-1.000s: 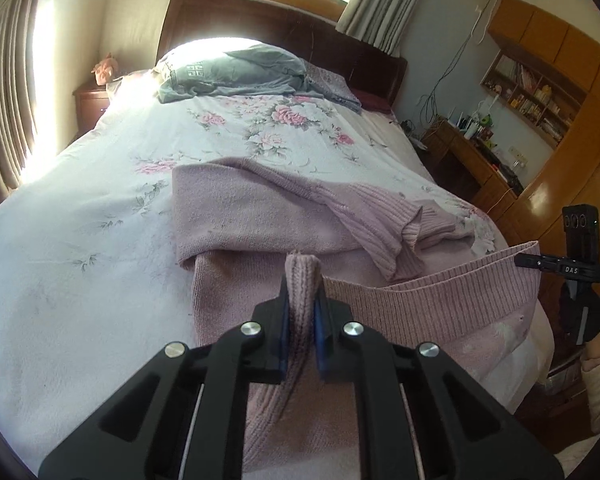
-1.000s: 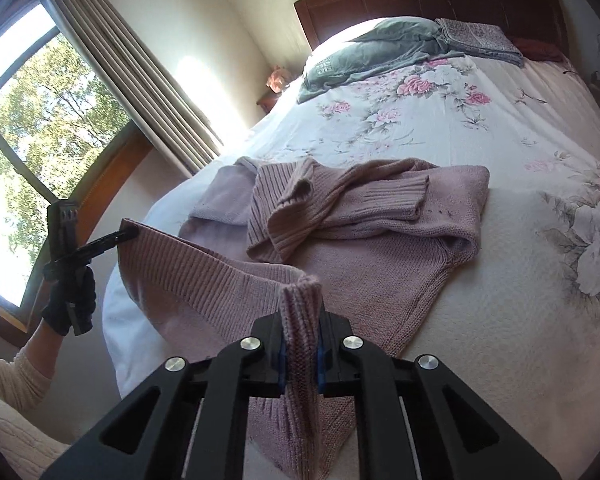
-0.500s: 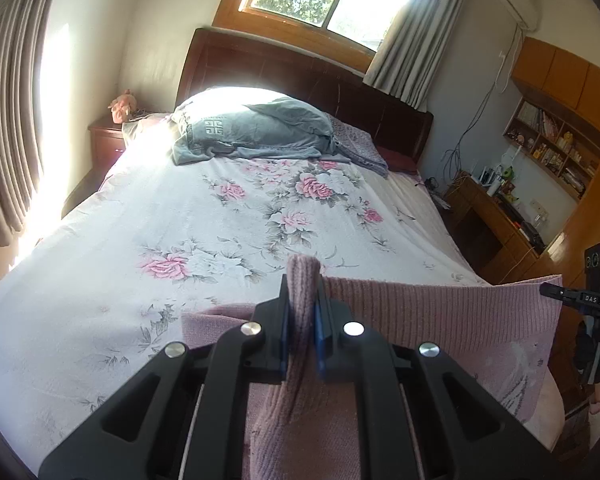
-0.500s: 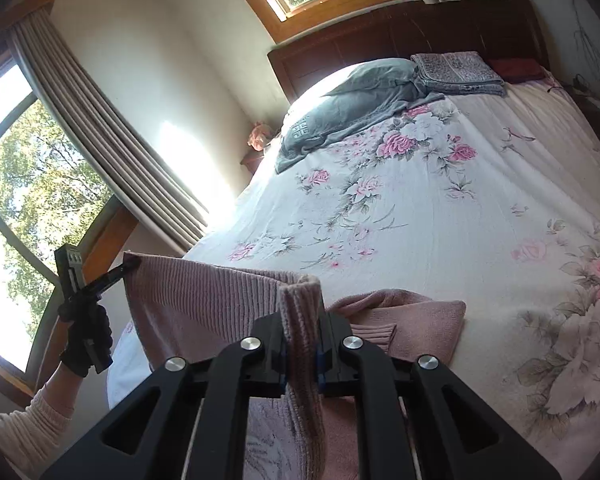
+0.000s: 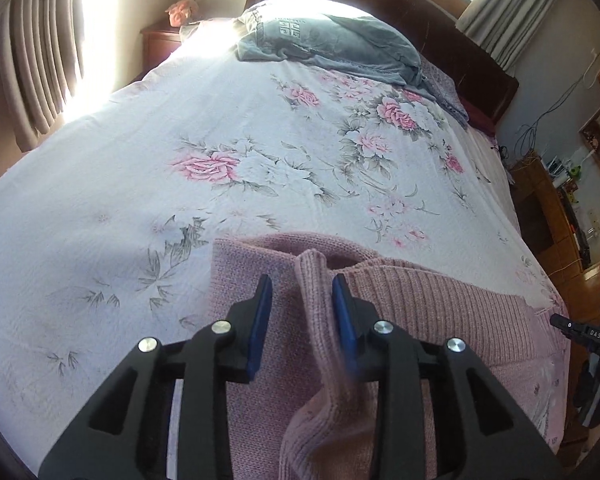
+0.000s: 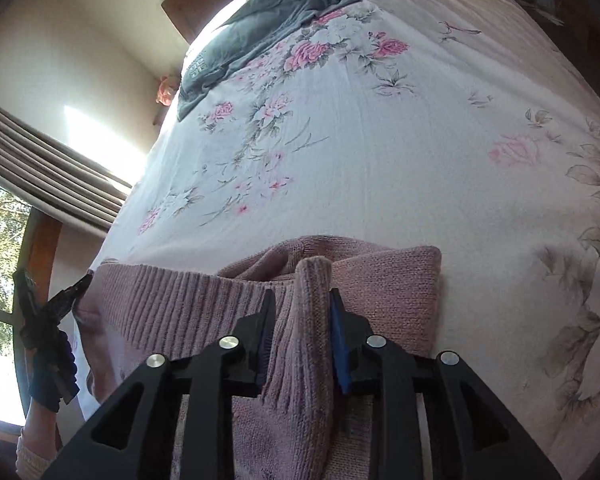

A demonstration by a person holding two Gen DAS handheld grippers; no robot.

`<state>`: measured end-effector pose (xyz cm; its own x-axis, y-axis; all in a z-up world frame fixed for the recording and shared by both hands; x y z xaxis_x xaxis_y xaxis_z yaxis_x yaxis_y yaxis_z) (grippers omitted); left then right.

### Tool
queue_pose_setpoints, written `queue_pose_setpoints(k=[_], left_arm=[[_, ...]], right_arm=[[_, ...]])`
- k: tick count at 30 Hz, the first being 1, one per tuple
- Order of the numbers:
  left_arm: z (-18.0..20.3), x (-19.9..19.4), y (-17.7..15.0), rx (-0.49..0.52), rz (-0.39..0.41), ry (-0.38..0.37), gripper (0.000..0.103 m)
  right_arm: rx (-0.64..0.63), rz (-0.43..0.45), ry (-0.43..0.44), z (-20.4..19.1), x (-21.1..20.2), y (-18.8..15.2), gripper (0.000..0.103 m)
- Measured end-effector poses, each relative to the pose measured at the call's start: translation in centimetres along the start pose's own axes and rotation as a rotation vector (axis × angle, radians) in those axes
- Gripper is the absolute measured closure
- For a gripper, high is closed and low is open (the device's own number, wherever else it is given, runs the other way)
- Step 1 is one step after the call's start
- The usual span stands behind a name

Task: Fold small clothes
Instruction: 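Lay the hem over the sweater body and open both grippers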

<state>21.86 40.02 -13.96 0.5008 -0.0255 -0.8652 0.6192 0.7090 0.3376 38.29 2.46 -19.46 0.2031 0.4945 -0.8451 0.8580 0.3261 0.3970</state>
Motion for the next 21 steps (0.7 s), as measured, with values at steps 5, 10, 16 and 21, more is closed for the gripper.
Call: queue_pose_setpoints(k=[5,10,16,21], left_arm=[[-0.9,-4.8,-3.1,0.044,0.014,-0.029,0.071],[-3.1,-8.2,-9.6,0.094,-0.025,0.009,0.066],[-5.1,-7.9,-15.3,0.107,-0.059,0.067,0.068],[-5.6,-7.3,-16.3,0.077,-0.058,0.092,0.08]], right_arm=[[-0.022,0.068,0.084,-1.9,-5.0,-3.0,0.065],[-0.092,0.061,0.144,-5.6,-8.9,-10.0,0.057],[-0.17,-0.021,0.103,-8.4,-7.7,-16.8,0.055],[-0.133,0.014,0.136,-8.6,-8.1,-16.6,0.092]])
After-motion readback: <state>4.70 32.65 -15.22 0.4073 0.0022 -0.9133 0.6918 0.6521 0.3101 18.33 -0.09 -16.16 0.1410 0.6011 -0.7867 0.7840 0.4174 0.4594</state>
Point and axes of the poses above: each gripper's, at about its wrist camera, not at the fingertips, and x roughly the way its jaws point, z to its right, y to its top, the point moved 8 cm from there along x, roughly the way its jaws point, and after that the axes turned 12 degrees about -x, right-handed, at the moved point
